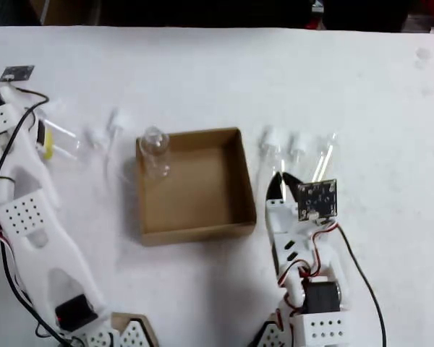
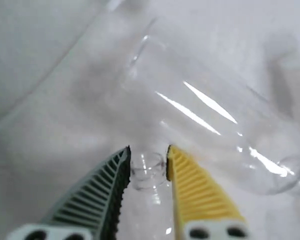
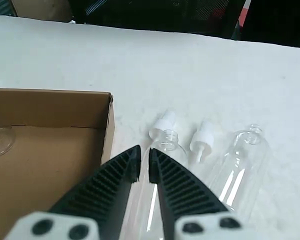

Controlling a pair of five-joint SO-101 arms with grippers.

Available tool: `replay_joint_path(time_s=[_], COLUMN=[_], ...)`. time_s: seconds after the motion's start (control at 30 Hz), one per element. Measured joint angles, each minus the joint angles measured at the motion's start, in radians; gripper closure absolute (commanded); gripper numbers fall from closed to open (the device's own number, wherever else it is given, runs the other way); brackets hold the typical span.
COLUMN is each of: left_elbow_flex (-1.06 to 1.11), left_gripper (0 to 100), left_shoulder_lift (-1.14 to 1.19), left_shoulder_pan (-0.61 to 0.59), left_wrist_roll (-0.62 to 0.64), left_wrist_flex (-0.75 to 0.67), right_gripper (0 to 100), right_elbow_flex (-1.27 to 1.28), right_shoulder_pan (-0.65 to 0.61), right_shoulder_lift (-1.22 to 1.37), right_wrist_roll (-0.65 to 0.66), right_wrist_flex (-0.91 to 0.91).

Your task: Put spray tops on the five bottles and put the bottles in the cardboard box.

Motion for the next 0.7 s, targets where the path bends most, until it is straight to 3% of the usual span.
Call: replay_joint_path(time_s=[0.5,0.7], left_elbow_flex=[0.011,0.255], left_gripper=[98,98], left_shoulder_lift=[-0.095,-0.327], left_shoulder_pan=[0.002,0.002], left_wrist_roll=[0.000,0.000], left_wrist_flex=[0.069,0.071], right_gripper=[98.0,98.0], right_elbow_flex=[0.000,0.000], right_shoulder_pan=[0.000,0.000], right_shoulder_lift=[0.000,0.000], right_wrist_roll=[0.000,0.000], right_wrist_flex=[0.000,0.000])
